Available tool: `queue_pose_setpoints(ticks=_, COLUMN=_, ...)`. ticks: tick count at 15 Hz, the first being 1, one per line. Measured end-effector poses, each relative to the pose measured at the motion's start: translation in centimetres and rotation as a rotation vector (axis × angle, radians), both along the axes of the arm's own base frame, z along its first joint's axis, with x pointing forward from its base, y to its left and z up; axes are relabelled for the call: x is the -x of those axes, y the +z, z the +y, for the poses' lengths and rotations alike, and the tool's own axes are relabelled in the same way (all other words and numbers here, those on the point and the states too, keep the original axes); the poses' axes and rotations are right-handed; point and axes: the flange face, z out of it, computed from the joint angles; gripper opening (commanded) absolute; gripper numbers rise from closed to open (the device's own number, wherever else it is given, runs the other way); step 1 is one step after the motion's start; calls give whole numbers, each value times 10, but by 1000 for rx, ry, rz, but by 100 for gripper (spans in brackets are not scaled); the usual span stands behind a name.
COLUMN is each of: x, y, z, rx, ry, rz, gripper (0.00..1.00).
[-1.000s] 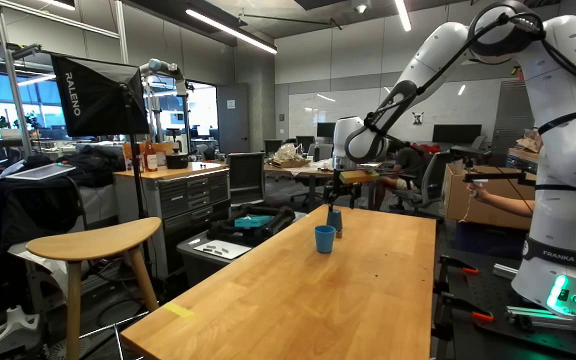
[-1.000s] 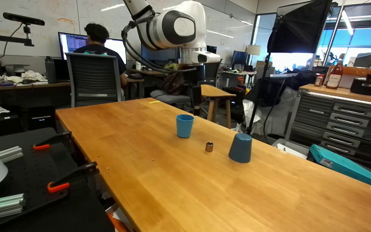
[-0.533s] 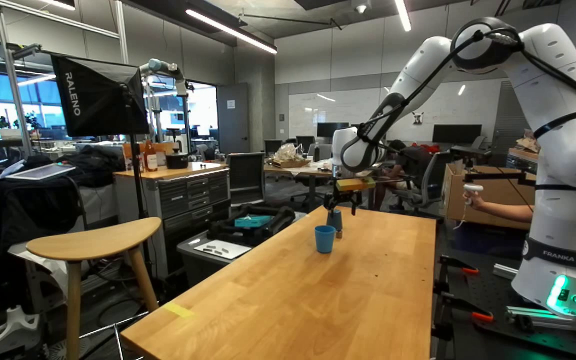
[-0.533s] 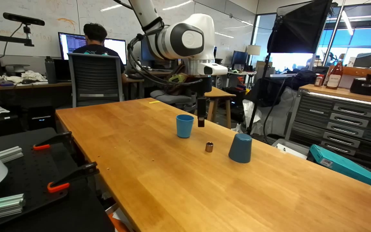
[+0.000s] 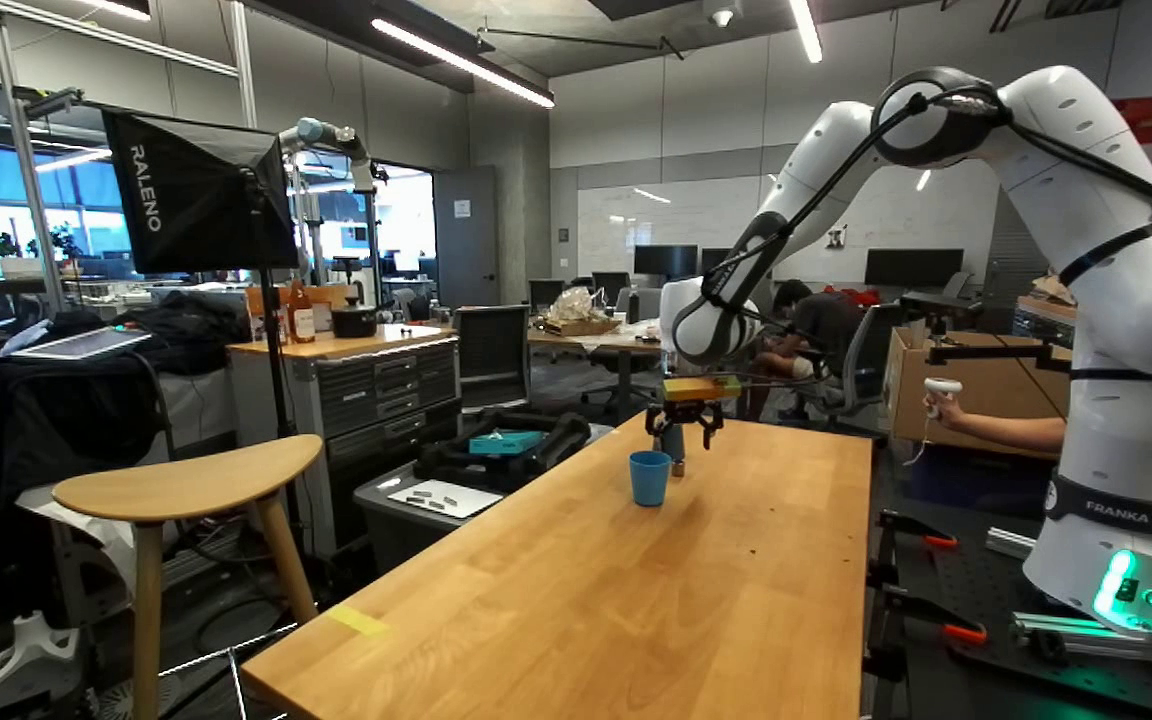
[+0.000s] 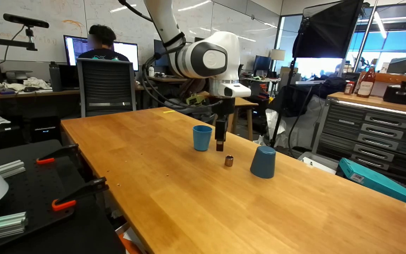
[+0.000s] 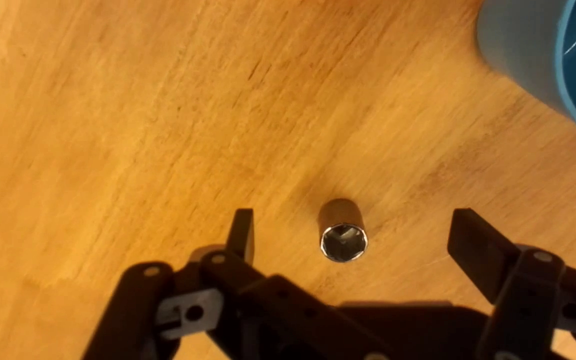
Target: Place the metal object inside the light blue cup
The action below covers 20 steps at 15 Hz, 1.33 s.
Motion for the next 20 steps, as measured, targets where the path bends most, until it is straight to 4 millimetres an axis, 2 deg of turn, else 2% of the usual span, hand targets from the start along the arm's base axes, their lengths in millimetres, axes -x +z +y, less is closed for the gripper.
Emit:
queue_pose_setpoints(ticks=7, x=0, y=-21, z=-18, rx=20, ry=-94, rz=-11, gripper=100)
queue_pose_setpoints(ticks=8, x=0, y=-23, z=-19, rx=22, ry=-101, rz=-11, gripper=75)
queue_pose_setpoints(ticks=9, x=1, y=-26, z=-19, rx=25, ry=-107, rz=-12, gripper=73)
queue_pose_setpoints(ticks=10, x=1, y=-29, z=-19, rx=28, ry=-109, rz=-13, gripper=66)
queue_pose_setpoints(ticks=17, x=-9, y=-46, z=-3, rx=58, ry=-102, rz=-68, gripper=11)
queue_pose_setpoints(ticks=18, x=-11, y=-49, z=1, rx=61, ry=-98, rz=-72, gripper=5)
queue_pose_setpoints(ticks=19, x=-13, y=-50, z=4, rx=64, ry=-93, rz=-78, gripper=8)
queue_pose_setpoints(ticks=20, x=-15, y=-50, z=8, rx=65, ry=-88, rz=-80, gripper=3)
